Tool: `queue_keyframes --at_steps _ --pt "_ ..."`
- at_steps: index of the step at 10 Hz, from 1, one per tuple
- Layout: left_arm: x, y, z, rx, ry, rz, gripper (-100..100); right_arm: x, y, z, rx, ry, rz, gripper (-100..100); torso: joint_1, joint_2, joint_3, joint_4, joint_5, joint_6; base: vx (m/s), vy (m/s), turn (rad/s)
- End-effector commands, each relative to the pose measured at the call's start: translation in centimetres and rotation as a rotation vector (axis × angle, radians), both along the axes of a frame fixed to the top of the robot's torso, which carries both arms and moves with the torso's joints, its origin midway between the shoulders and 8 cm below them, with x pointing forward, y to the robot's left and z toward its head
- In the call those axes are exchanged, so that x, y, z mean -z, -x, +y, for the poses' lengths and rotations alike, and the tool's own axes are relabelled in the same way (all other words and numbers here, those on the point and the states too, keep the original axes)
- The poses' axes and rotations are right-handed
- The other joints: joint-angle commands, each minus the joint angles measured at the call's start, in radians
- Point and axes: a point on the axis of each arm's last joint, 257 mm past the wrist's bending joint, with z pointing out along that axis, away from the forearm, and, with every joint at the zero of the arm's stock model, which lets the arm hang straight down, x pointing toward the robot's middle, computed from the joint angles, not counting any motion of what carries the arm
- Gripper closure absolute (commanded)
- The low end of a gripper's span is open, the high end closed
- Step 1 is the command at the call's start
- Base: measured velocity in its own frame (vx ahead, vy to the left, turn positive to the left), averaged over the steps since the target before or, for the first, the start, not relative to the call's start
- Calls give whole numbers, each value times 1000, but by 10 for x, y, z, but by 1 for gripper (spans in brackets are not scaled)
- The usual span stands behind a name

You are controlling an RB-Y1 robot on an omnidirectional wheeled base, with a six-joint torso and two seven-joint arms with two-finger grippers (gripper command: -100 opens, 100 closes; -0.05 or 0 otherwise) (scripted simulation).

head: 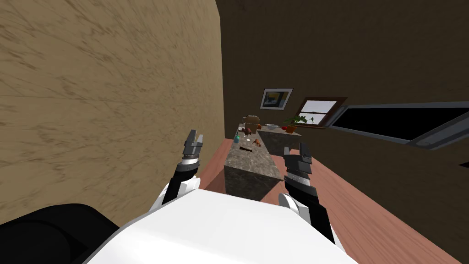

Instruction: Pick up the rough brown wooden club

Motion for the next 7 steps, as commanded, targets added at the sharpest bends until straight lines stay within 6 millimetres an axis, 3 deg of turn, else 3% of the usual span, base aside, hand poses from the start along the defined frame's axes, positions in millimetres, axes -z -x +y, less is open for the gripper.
queue_keyframes --at_steps 1,5,7 --pt "0 0 0 0 0 0 0 2 -4 9 -27 30 9 -100 0 0 0 0 0 0 0 33 69" --pt "0 0 0 0 0 0 0 11 -15 37 -109 120 38 -100 9 1 1 0 2 0 -13 109 96" --pt "0 0 0 0 0 0 0 22 -23 61 -172 188 60 -100 7 -1 -1 0 2 0 5 135 151"
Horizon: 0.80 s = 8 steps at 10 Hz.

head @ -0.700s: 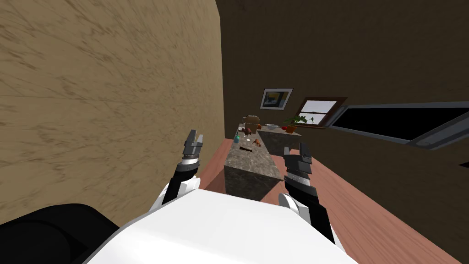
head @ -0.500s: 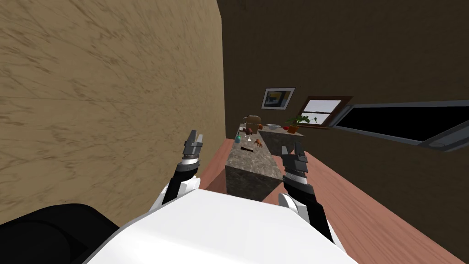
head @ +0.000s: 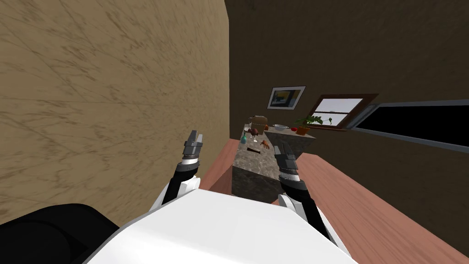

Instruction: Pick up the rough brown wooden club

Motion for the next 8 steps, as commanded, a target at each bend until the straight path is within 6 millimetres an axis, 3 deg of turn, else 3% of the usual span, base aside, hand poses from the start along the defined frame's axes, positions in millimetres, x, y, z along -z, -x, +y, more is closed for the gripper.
queue_keyframes --at_steps 1,8 --pt "0 0 0 0 0 0 0 3 -2 12 -27 35 8 -100 0 0 0 0 0 0 -8 133 48" --pt "0 0 0 0 0 0 0 41 -13 63 -170 234 65 -100 -3 -1 0 0 0 1 12 120 115"
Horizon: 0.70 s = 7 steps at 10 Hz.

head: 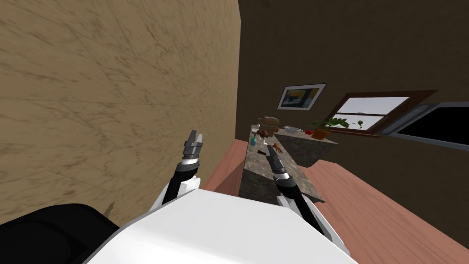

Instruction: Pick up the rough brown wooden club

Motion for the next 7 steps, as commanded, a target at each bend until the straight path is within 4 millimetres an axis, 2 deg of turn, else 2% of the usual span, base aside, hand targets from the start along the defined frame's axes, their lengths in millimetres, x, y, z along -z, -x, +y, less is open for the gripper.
queue_keyframes --at_steps 1,2,3,4,5,6,7 --pt "0 0 0 0 0 0 0 6 0 5 -23 42 8 -100 0 0 0 0 0 0 27 112 88" --pt "0 0 0 0 0 0 0 18 -2 15 -52 86 21 -100 -1 0 0 0 0 0 24 136 195" --pt "0 0 0 0 0 0 0 19 -1 16 -60 106 24 -100 0 0 0 0 0 0 26 111 71" --pt "0 0 0 0 0 0 0 33 -2 25 -88 156 37 -100 -1 1 0 0 0 1 42 143 159" --pt "0 0 0 0 0 0 0 34 -1 25 -95 175 40 -100 0 0 0 0 0 0 33 114 89" --pt "0 0 0 0 0 0 0 48 -2 32 -120 223 52 -100 -1 0 0 0 0 1 46 108 202" --pt "0 0 0 0 0 0 0 51 -1 32 -129 247 56 -100 -1 0 0 0 0 0 42 87 75"
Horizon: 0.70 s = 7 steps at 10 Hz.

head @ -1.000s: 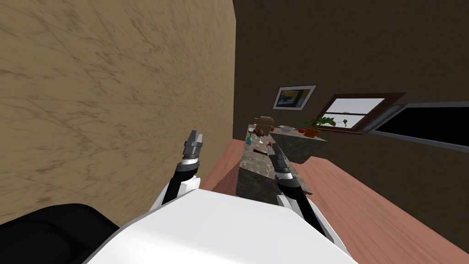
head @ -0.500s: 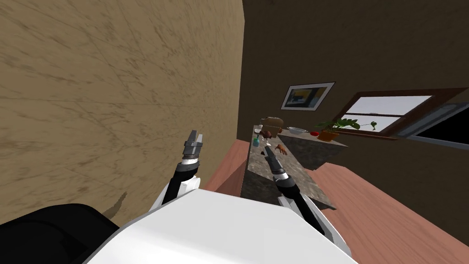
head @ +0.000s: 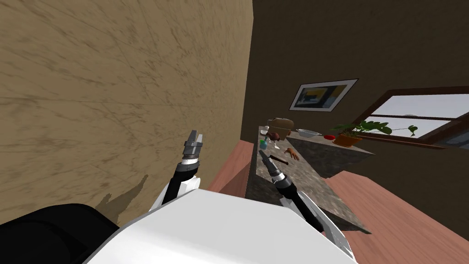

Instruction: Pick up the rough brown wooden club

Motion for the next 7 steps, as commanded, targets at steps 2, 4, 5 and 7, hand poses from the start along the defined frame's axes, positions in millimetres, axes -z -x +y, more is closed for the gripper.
queue_keyframes --at_steps 2,4,5,7 --pt "0 0 0 0 0 0 0 22 1 5 -41 95 19 -100 2 0 0 0 0 0 32 110 81" --pt "0 0 0 0 0 0 0 41 3 7 -71 173 36 -100 -1 2 1 0 0 0 9 67 106" --pt "0 0 0 0 0 0 0 58 4 9 -91 227 50 -100 -2 2 1 1 0 0 15 65 76" --pt "0 0 0 0 0 0 0 79 7 6 -118 307 69 -100 -2 2 1 1 0 0 49 88 150"
